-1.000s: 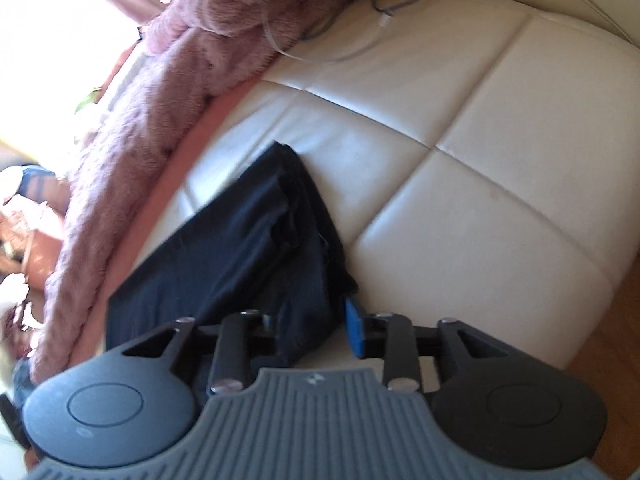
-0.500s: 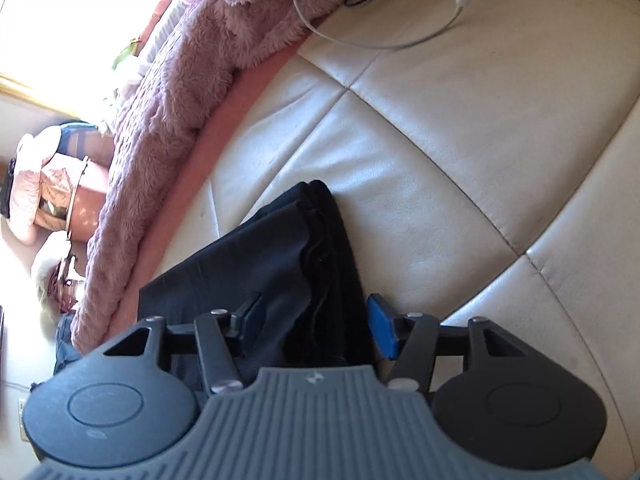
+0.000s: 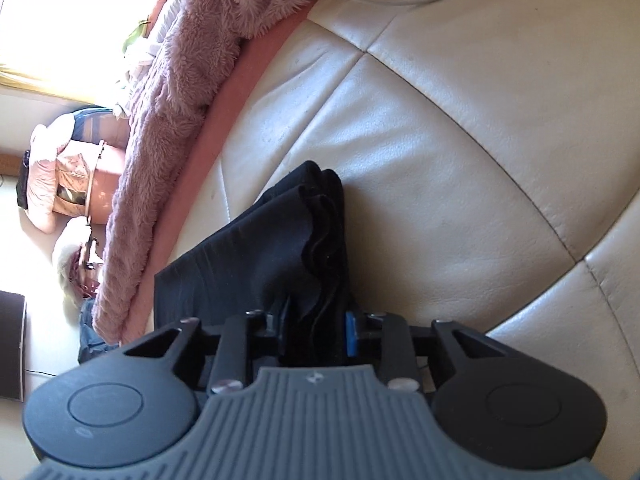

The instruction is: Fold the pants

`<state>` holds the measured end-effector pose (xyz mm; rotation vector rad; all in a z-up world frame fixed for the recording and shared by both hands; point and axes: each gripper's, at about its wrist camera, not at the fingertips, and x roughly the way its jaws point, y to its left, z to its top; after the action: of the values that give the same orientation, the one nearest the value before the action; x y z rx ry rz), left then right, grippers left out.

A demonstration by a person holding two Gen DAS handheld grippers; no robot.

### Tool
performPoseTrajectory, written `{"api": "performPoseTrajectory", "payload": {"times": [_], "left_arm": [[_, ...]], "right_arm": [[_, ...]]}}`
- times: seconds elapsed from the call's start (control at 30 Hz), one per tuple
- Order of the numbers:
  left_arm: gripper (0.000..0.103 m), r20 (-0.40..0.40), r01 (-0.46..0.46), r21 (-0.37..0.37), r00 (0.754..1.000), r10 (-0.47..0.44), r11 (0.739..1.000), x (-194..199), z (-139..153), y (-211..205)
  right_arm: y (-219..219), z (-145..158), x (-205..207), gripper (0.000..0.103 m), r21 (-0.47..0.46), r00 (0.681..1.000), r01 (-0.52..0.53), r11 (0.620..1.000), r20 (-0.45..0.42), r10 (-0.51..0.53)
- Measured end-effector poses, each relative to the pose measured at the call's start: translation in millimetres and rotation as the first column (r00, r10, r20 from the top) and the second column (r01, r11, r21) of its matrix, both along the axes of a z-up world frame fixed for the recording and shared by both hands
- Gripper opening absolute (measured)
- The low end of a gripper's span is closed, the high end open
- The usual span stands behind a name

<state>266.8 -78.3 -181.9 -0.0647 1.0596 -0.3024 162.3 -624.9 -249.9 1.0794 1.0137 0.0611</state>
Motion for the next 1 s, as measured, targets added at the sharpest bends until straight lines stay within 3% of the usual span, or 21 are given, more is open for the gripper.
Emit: {"api": "performPoseTrajectory", "payload": {"times": [0.2,0.37,0.6,0.83,1.0], "left_arm": [[0.019,0.021,0.047,-0.039,0.999,-0.046,0.998,2.1,7.9,-6.4],[0.019,0.061,0.162,-0.080,0.986,-0.158,0.984,3.6,18.7,-29.9],[0.019,0.123,0.291,-0.078,0.952,-0.280,0.954,1.4,26.3,-64.4],[0.019,0.137,0.245,-0.126,0.964,-0.227,0.961,2.8,30.0,-36.1],[0.019,0.134,0.176,-0.139,0.978,-0.158,0.974,1.1,32.4,6.6]], "right_arm": [[1.2,27.8,-4.0,0.008,-0.010,0.999,0.007,1.000,0.038,-0.007],[20.8,79.7,9.8,0.007,-0.083,0.995,-0.053,0.995,0.074,0.059],[67.6,153.8,38.3,0.006,-0.147,0.986,-0.108,0.983,0.113,0.126],[138.2,205.0,82.1,0.006,-0.202,0.974,-0.169,0.965,0.115,0.195],[209.4,218.9,126.4,0.006,-0.293,0.959,-0.242,0.925,0.074,0.274]]}}
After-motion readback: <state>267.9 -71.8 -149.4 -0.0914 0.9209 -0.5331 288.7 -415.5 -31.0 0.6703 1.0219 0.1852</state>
